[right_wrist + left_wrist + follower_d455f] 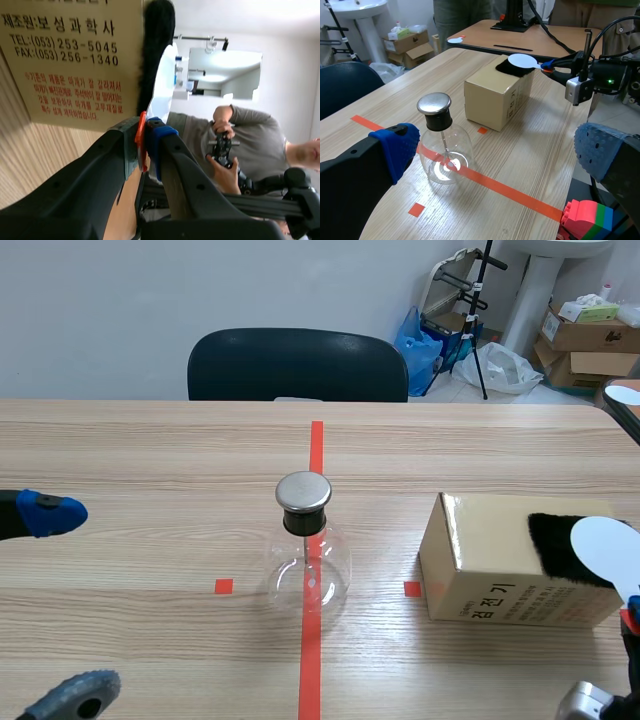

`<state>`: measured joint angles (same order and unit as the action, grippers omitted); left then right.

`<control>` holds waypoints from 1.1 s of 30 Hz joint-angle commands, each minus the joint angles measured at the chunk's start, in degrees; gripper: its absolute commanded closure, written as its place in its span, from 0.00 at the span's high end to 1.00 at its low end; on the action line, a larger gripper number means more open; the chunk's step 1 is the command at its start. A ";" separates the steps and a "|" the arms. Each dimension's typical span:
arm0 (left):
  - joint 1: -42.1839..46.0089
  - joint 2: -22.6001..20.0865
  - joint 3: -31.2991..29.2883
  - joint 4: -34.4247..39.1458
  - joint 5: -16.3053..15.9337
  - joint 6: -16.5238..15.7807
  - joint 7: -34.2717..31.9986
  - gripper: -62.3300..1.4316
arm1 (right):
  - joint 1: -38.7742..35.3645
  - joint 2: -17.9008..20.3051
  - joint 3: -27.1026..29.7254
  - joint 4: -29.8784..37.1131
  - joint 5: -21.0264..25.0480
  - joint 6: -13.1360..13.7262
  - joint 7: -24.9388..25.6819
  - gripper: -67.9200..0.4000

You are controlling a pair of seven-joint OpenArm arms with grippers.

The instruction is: Do the electroscope experiment

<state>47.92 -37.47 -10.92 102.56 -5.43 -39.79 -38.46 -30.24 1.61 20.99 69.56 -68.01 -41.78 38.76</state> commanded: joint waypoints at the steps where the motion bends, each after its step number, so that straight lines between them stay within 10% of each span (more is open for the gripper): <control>1: -0.17 0.33 -0.09 0.26 -0.72 -0.09 -0.96 1.00 | -0.24 0.72 -0.24 0.35 0.50 -3.08 2.27 0.02; 7: -0.17 0.33 -0.09 0.26 -0.72 -0.09 -0.70 1.00 | -0.24 -0.22 -1.07 0.35 2.32 -3.08 -6.56 0.02; 11: -0.17 0.33 -0.09 0.26 -0.72 -0.09 -0.70 1.00 | -0.24 -0.20 -1.07 0.35 1.68 -3.08 5.95 0.02; 15: -0.17 0.33 -0.09 0.26 -0.72 -0.09 -0.72 1.00 | -0.87 -0.35 -1.03 0.33 3.69 -3.08 -4.70 0.02; 19: -0.17 0.33 -0.09 0.26 -0.74 -0.09 -0.72 1.00 | -1.05 -0.31 -1.09 0.35 2.32 -3.08 3.39 0.02; 24: -0.17 0.31 -0.09 0.26 -0.72 -0.09 -0.72 1.00 | -1.53 -0.63 -1.01 0.33 1.46 -2.67 -4.81 0.02; 28: -0.17 0.31 -0.09 0.26 -0.72 -0.09 -0.72 1.00 | -1.14 -0.52 -1.07 0.39 0.81 -3.08 5.57 0.02; 33: -0.17 0.31 -0.09 0.26 -0.72 -0.09 -0.70 1.00 | -1.81 -0.20 -1.07 0.37 1.86 -1.42 -2.03 0.02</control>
<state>47.92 -37.47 -10.92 102.56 -5.41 -39.81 -38.17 -31.38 0.30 19.51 69.58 -65.10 -41.98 33.82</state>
